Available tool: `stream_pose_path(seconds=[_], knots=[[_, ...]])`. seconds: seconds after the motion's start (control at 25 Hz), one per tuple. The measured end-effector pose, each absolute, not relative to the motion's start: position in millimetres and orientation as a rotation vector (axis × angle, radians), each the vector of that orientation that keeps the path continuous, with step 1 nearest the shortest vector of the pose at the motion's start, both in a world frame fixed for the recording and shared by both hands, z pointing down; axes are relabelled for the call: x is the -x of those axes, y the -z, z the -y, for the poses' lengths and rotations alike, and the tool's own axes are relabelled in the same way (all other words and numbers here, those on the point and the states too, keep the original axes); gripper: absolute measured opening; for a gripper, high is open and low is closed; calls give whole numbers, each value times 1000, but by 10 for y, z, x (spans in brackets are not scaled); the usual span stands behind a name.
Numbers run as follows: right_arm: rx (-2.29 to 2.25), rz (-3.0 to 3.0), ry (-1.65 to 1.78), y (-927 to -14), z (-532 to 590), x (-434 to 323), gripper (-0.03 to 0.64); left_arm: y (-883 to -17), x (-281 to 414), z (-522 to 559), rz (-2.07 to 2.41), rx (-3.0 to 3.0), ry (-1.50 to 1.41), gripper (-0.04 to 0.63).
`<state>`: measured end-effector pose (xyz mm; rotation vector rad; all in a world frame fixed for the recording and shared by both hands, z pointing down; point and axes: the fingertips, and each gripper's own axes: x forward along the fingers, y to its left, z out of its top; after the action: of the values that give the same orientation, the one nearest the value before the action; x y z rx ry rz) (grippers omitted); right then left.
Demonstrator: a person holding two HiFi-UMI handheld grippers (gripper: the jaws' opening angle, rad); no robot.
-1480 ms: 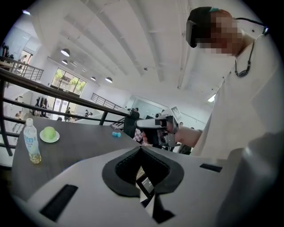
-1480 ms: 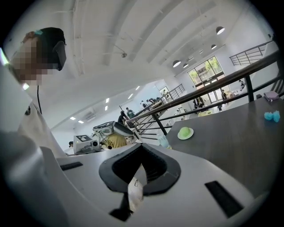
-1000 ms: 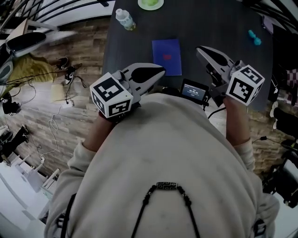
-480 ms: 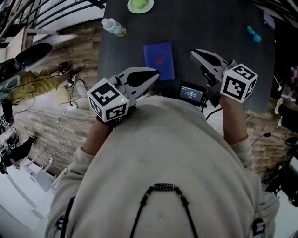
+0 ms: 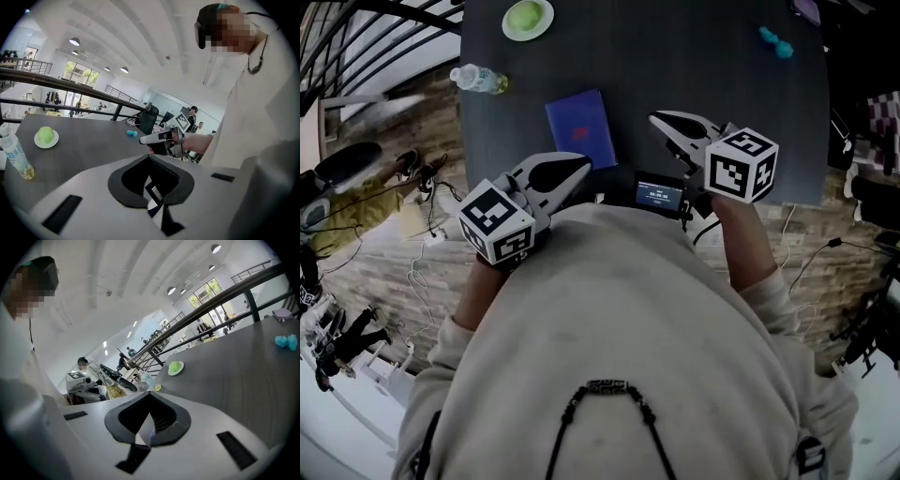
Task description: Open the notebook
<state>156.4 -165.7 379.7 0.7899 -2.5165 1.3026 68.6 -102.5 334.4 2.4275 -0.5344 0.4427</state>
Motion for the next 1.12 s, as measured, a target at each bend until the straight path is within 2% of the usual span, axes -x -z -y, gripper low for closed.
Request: stream_pose_path(seconds=[0.52, 1.12], knots=[[-905, 2522, -1314, -3656, 1757, -1601, 17, -3237, -755, 1334, 435, -2507, -434, 5], [-902, 2448, -1305, -3795, 1963, -1241, 17, -3496, -356, 1428, 409, -2440, -429, 5]])
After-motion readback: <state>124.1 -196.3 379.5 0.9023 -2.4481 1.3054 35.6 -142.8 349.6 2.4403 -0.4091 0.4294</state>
